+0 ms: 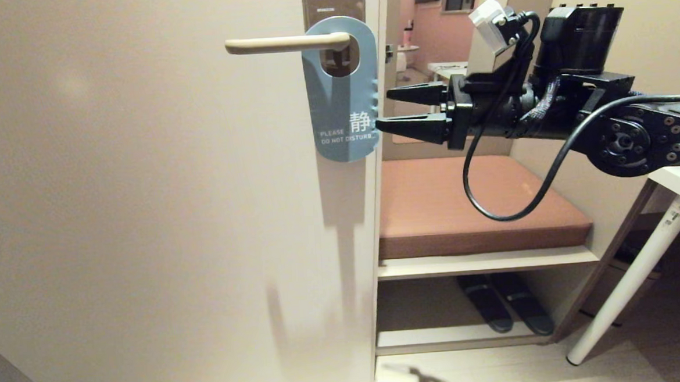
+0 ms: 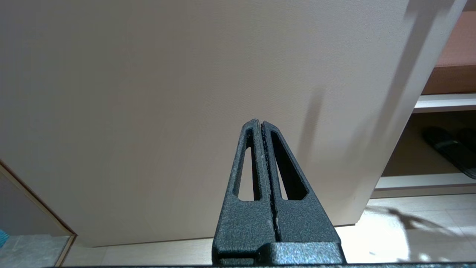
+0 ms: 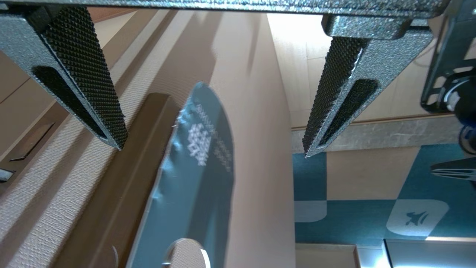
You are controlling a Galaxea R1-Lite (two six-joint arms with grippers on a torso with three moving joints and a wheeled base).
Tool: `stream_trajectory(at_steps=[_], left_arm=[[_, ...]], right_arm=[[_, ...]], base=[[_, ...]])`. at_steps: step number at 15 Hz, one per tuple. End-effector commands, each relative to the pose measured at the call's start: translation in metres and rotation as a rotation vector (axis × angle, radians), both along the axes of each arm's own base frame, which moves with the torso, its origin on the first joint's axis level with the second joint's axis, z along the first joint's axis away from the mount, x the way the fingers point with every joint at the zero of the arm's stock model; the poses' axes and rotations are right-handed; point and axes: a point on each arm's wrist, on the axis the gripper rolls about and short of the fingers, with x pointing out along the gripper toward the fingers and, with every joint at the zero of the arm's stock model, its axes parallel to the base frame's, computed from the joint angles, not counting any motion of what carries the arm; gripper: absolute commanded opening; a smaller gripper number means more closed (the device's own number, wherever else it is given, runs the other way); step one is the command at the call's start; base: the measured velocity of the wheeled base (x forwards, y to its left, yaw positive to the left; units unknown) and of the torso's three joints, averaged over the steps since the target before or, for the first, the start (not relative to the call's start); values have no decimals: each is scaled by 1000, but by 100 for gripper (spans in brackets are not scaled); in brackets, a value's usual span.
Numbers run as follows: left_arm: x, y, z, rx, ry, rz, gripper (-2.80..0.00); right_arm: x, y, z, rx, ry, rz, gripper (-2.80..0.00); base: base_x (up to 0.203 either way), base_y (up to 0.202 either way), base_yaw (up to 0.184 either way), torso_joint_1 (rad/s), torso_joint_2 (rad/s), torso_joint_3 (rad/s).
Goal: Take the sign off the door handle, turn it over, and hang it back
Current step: Take down the sign
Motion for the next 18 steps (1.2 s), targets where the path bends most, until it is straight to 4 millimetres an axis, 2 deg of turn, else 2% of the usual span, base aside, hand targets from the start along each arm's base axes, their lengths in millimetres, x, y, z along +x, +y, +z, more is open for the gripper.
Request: stream_trajectory(at_steps=[1,9,13,18], left_arm=[[0,0,0,0,1,0,-280],[0,0,0,0,0,0,-280],[0,0,0,0,1,1,-280],[0,0,0,0,0,0,-280]], right_arm=[[10,6,-9,-5,10,10,0],[31,21,-14,3,-8,25,0],[31,22,-17,0,1,28,0],[22,36,-12,4,-8,66,0]], base=[[0,0,0,0,0,0],[0,0,0,0,0,0],[0,0,0,0,0,0],[0,0,0,0,0,0]])
